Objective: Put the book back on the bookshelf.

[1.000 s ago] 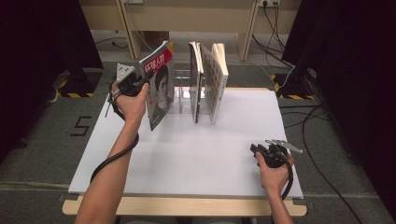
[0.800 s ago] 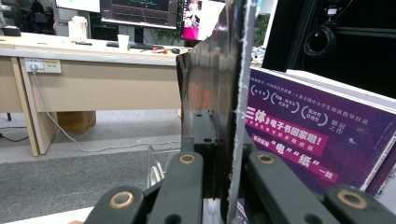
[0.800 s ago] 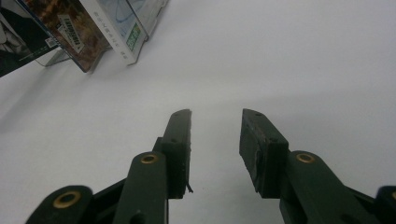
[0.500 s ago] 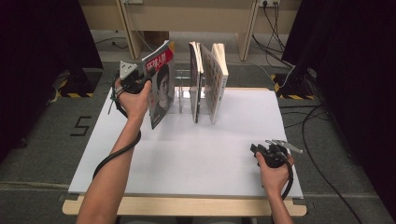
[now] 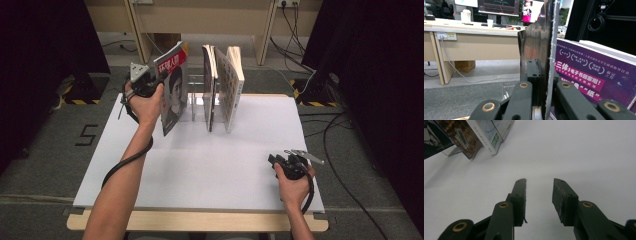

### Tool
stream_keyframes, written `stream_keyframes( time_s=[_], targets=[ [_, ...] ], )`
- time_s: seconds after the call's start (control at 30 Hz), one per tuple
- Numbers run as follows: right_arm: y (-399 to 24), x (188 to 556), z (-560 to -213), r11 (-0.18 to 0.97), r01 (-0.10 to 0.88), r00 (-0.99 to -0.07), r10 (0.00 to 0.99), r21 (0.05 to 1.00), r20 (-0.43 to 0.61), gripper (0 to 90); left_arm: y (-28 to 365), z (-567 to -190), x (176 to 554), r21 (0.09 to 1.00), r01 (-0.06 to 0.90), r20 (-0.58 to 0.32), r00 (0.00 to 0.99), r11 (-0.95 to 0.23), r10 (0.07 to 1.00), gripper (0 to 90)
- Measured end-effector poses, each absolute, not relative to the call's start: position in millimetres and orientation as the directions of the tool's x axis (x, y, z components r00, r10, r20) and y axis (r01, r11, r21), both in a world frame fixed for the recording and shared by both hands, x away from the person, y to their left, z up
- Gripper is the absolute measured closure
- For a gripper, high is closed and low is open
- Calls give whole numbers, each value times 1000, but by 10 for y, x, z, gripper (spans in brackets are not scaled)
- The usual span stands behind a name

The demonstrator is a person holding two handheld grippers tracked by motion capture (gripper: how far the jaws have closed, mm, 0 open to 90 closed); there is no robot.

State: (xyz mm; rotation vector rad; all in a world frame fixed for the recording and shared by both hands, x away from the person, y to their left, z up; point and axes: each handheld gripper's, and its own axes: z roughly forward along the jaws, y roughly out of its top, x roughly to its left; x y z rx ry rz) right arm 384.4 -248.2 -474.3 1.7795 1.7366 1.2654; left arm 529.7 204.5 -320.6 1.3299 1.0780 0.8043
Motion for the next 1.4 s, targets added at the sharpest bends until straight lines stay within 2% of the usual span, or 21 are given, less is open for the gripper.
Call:
stream_keyframes(
  time_s=[1.4],
  targets=[
    [-2492,3854,-4759,-192,613,-150,924,767,351,638,1902,-3231,5526,988,71,-151,323,135,934,864]
  ],
)
